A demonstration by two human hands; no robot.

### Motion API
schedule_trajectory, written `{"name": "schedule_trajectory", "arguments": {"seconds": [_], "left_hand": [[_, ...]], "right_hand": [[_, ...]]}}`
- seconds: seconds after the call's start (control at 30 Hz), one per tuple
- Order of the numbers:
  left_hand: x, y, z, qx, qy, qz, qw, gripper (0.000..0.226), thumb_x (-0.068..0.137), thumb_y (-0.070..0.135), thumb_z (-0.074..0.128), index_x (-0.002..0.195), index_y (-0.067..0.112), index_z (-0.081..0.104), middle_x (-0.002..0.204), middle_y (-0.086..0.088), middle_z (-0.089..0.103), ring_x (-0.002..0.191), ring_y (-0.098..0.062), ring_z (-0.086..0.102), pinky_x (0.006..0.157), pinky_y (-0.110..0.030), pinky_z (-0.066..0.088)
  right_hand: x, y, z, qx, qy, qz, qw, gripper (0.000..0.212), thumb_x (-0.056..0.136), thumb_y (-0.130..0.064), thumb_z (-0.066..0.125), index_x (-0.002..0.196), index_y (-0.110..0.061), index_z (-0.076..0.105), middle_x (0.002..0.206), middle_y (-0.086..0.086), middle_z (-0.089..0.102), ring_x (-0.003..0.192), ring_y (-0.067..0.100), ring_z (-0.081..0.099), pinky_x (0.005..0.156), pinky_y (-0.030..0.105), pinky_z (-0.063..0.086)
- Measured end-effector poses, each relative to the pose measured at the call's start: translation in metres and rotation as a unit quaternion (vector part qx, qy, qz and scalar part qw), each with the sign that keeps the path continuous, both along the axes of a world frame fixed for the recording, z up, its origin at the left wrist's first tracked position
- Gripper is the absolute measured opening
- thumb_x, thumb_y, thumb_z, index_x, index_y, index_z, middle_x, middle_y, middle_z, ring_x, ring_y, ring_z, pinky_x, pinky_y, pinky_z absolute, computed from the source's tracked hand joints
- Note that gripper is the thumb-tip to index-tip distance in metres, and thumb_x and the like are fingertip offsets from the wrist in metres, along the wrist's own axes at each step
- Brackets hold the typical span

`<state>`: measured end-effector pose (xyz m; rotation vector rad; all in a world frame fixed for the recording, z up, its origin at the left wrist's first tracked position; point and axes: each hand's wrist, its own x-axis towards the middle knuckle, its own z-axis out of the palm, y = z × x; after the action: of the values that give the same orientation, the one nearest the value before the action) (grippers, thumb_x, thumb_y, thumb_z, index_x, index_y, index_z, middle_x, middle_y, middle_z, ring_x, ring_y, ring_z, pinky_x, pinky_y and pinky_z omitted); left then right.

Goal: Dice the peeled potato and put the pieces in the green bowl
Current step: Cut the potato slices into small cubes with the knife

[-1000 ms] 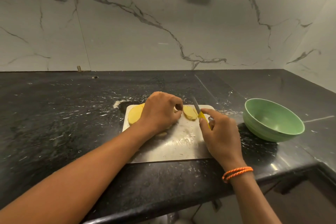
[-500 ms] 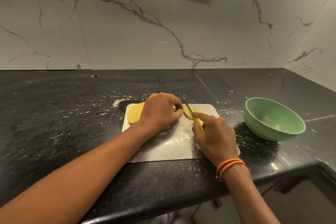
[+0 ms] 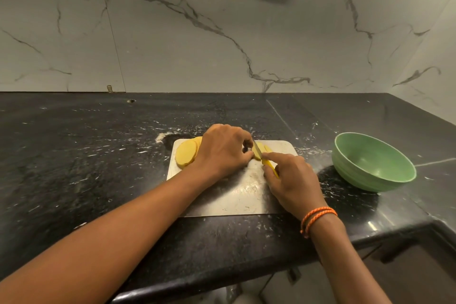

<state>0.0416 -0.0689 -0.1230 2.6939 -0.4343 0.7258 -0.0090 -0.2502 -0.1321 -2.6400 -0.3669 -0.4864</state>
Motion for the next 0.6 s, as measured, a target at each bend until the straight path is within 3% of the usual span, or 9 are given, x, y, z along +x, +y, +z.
{"name": "schedule_trajectory", "arguments": {"seconds": [0.13, 0.23, 0.3, 0.6], "left_hand": [[-0.001, 0.0, 0.001, 0.015, -0.005, -0.015, 1.0, 0.017, 0.094, 0.047, 0.071, 0.106, 0.038, 0.079, 0.094, 0.013, 0.076, 0.087, -0.014, 0.067, 0.087, -0.032, 0.053], [0.0, 0.001, 0.002, 0.023, -0.011, -0.012, 1.0, 0.017, 0.095, 0.048, 0.069, 0.103, 0.039, 0.079, 0.091, 0.014, 0.076, 0.085, -0.013, 0.065, 0.082, -0.028, 0.047], [0.002, 0.001, 0.001, 0.016, -0.012, -0.013, 1.0, 0.017, 0.095, 0.049, 0.069, 0.102, 0.038, 0.08, 0.09, 0.015, 0.076, 0.085, -0.011, 0.065, 0.08, -0.027, 0.046], [0.003, 0.002, 0.0, 0.005, -0.001, -0.013, 1.0, 0.015, 0.094, 0.049, 0.07, 0.102, 0.041, 0.08, 0.092, 0.015, 0.075, 0.087, -0.012, 0.067, 0.076, -0.028, 0.047]], "right_hand": [[-0.002, 0.002, 0.0, 0.006, 0.001, -0.005, 1.0, 0.033, 0.098, -0.033, 0.057, 0.13, -0.03, 0.065, 0.072, -0.002, 0.057, 0.068, 0.018, 0.05, 0.062, 0.036, 0.048], [-0.005, 0.006, -0.002, 0.049, -0.046, -0.016, 0.998, 0.033, 0.096, -0.027, 0.061, 0.128, -0.027, 0.068, 0.074, 0.005, 0.068, 0.069, 0.026, 0.06, 0.059, 0.034, 0.044], [-0.006, 0.007, -0.003, 0.069, -0.073, -0.026, 0.995, 0.034, 0.095, -0.025, 0.062, 0.128, -0.025, 0.068, 0.074, 0.006, 0.07, 0.064, 0.022, 0.057, 0.057, 0.032, 0.042], [-0.007, 0.01, -0.002, 0.036, -0.054, -0.021, 0.998, 0.035, 0.095, -0.03, 0.06, 0.13, -0.031, 0.066, 0.071, 0.006, 0.067, 0.067, 0.028, 0.059, 0.058, 0.039, 0.049]]}}
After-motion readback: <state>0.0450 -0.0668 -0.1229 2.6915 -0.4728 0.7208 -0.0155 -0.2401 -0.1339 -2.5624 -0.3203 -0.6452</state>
